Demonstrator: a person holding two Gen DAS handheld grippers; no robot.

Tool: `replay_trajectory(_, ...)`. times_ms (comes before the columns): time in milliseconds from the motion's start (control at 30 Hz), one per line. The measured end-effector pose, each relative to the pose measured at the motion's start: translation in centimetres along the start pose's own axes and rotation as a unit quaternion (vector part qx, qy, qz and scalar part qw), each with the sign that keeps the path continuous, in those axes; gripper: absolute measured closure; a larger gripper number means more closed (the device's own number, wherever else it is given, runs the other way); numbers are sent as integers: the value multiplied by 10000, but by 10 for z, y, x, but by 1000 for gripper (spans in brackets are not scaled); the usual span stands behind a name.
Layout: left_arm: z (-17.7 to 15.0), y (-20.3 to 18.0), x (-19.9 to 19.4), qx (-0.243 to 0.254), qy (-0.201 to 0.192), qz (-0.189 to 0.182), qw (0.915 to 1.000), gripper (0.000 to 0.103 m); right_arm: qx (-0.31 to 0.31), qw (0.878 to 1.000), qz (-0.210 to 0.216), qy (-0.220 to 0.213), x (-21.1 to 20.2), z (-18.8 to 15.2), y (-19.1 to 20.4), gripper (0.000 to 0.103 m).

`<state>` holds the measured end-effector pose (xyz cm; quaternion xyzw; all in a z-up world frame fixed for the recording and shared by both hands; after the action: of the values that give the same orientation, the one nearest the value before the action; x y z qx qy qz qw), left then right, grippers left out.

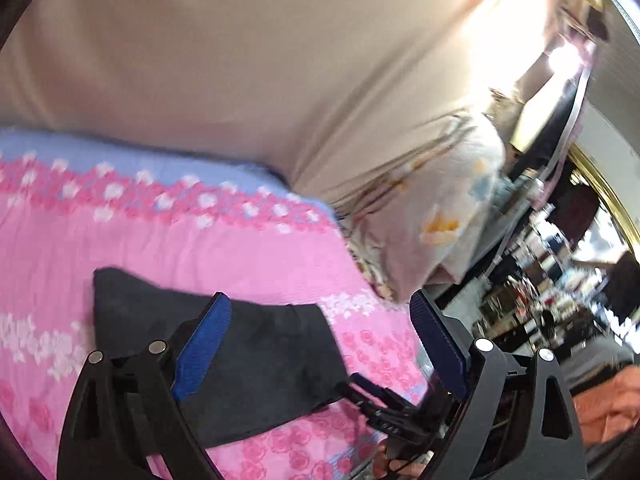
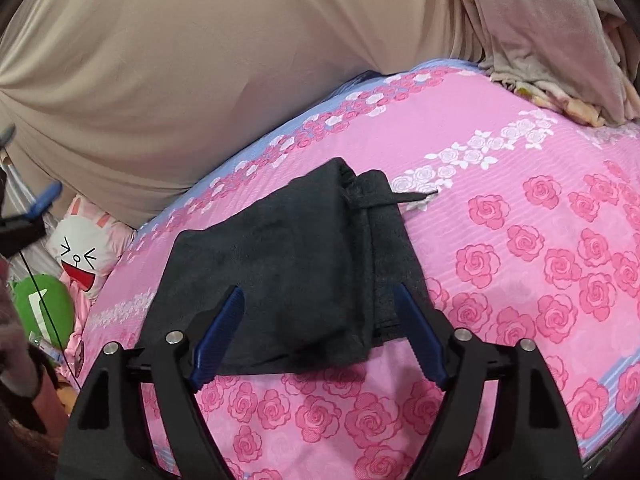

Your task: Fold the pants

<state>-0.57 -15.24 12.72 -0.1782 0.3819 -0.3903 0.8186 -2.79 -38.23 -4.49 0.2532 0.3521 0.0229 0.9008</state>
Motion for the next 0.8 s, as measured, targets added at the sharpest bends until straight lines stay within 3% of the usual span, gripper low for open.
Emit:
replay_trajectory(100, -13, 45, 3, -280, 5, 799, 9964, 14, 164, 9998, 85, 91, 11, 7, -10, 28)
replay_trajectory(233, -36, 121, 12, -754, 138, 1652, 9833, 14, 278, 9984, 313, 380, 37, 8, -10, 28)
replay_trajectory(300, -52, 156, 19, -1239, 308, 1714, 9769, 14, -93, 9983, 251, 524, 48, 8, 4, 49)
replay_trajectory(333, -58, 169, 23, -1438, 372, 1683, 9745, 14, -325, 9977, 139, 580, 52, 8, 13, 72)
replay_trajectory(367, -61, 178, 24, -1560, 406, 1668, 9727, 14, -593, 9965, -40, 589, 54, 11, 21, 82)
replay_trajectory(500, -63, 180, 23, -1299, 351, 1746, 9754, 14, -1149, 9929, -278, -99, 10, 48, 49, 87)
replay_trajectory(533, -63, 176, 21, -1214, 331, 1773, 9761, 14, -1214, 9909, -511, -282, 1, 56, 44, 89)
replay_trajectory(600, -66, 173, 21, -1007, 328, 1916, 9758, 14, -1207, 9868, -1077, -129, 8, 57, 17, 86)
replay_trajectory(667, -76, 180, 31, -1069, 458, 1986, 9732, 13, -648, 9895, -1250, 329, 29, 40, -20, 65)
replay_trajectory(733, -88, 195, 38, -1382, 561, 1982, 9687, 13, -100, 9934, -993, 556, 35, 23, -39, 65)
replay_trajectory(800, -99, 213, 41, -1793, 534, 1960, 9626, 13, 225, 9966, -668, 428, 29, 16, -44, 50)
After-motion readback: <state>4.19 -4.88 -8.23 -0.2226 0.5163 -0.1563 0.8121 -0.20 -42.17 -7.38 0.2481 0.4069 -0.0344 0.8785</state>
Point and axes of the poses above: each gripper's, at about its wrist camera, not at the fingertips, and x roughly the way its jaws point, y to its left, z to its top, the point moved 8 cm from there along x, roughly the way its jaws point, and after that the axes turned 2 degrees about y, right-handed, at the moved point
